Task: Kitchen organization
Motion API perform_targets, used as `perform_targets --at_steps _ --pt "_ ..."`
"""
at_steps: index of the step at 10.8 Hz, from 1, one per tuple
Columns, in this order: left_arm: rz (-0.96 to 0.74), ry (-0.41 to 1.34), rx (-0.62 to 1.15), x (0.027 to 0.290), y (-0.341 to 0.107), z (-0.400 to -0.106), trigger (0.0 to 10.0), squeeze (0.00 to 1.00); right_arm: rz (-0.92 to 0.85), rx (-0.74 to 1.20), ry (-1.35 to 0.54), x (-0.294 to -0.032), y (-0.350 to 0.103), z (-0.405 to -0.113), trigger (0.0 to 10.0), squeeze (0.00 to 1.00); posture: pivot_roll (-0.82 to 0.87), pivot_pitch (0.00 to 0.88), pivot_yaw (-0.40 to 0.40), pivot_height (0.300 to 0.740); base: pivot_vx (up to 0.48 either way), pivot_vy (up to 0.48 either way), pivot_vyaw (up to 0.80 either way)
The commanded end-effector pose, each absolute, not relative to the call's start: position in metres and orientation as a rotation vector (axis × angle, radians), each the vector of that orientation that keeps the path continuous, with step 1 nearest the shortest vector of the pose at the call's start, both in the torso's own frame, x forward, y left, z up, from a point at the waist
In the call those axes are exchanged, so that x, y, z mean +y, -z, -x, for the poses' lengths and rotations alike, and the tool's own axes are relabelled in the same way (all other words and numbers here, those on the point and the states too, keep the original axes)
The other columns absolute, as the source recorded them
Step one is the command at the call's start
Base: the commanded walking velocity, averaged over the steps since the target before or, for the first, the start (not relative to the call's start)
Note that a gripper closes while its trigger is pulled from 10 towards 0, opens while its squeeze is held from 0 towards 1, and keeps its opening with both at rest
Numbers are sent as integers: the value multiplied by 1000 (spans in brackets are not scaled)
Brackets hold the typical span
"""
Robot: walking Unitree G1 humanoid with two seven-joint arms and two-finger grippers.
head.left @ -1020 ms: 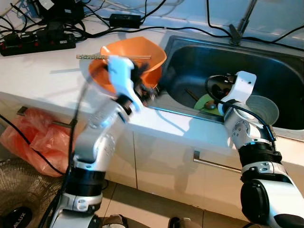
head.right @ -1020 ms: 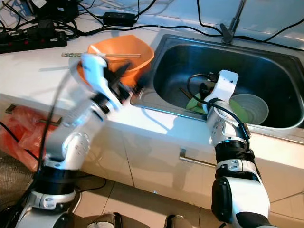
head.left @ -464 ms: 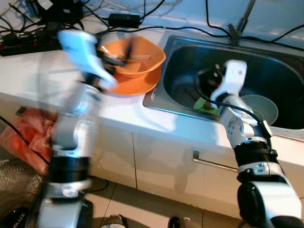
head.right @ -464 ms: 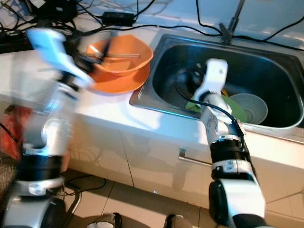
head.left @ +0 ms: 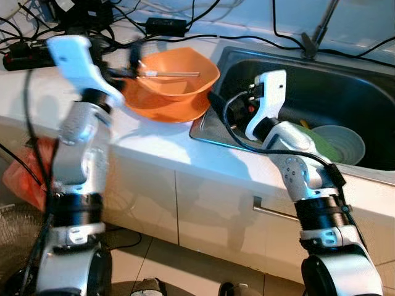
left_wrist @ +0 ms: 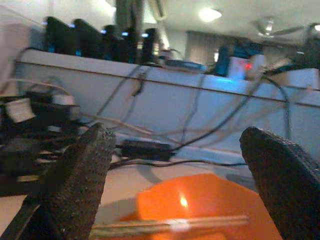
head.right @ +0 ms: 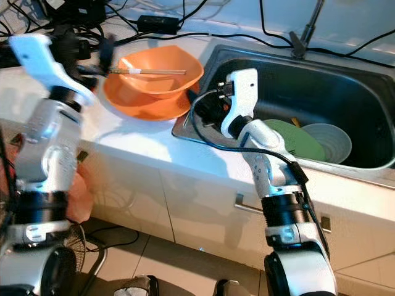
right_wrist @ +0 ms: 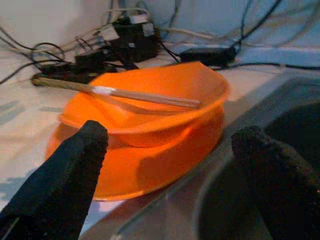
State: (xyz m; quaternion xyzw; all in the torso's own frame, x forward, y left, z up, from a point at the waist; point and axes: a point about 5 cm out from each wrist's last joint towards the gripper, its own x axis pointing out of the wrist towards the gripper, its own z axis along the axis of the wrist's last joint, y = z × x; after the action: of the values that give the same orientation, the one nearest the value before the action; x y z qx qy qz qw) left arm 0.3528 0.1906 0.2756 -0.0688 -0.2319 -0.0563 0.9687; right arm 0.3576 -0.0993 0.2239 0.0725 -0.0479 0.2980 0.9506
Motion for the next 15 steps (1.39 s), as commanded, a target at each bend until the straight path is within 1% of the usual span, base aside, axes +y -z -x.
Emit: perform_targets --at_steps 1,2,3,4,5,6,8,10,11,12,14,15 --pt "133 94 -495 194 -282 -354 10000 0 -143 -103 -648 -98 -226 -352 10000 761 34 105 -15 740 0 0 0" --pt "129 57 -504 200 -285 -355 10000 0 -139 -120 -696 -95 -229 -346 10000 749 31 106 -15 740 0 0 0" --pt "134 -28 -505 212 -285 -356 10000 0 -131 -131 -750 -90 -230 -340 10000 745 29 107 -16 740 0 0 0" --pt "148 -74 -486 220 -281 -358 10000 0 -121 -131 -777 -87 -230 -336 10000 745 28 110 -18 740 0 0 0" --pt "181 -99 -459 226 -276 -360 10000 0 -112 -124 -800 -85 -229 -334 10000 737 28 110 -18 740 0 0 0" --pt "261 -127 -423 231 -270 -365 10000 0 -99 -116 -830 -85 -229 -331 10000 714 29 110 -18 740 0 0 0" --pt "346 -133 -399 231 -267 -369 10000 0 -101 -120 -858 -83 -230 -326 10000 561 29 114 -12 740 0 0 0" --pt "475 -104 -323 227 -253 -380 10000 0 -109 -125 -944 -75 -232 -312 10000 306 23 127 -6 740 0 0 0" --pt "513 -95 -301 226 -248 -383 10000 0 -110 -124 -961 -74 -232 -309 10000 200 17 134 -8 740 0 0 0" --pt "577 -79 -269 223 -242 -388 10000 0 -108 -112 -971 -75 -230 -304 10000 161 2 148 -11 740 0 0 0" --pt "611 -75 -250 222 -240 -392 10000 0 -109 -94 -982 -77 -229 -299 10000 161 -6 162 -12 740 0 0 0" --pt "637 -69 -249 224 -239 -393 10000 0 -115 -82 -1037 -75 -230 -292 10000 157 -8 167 -11 740 0 0 0"
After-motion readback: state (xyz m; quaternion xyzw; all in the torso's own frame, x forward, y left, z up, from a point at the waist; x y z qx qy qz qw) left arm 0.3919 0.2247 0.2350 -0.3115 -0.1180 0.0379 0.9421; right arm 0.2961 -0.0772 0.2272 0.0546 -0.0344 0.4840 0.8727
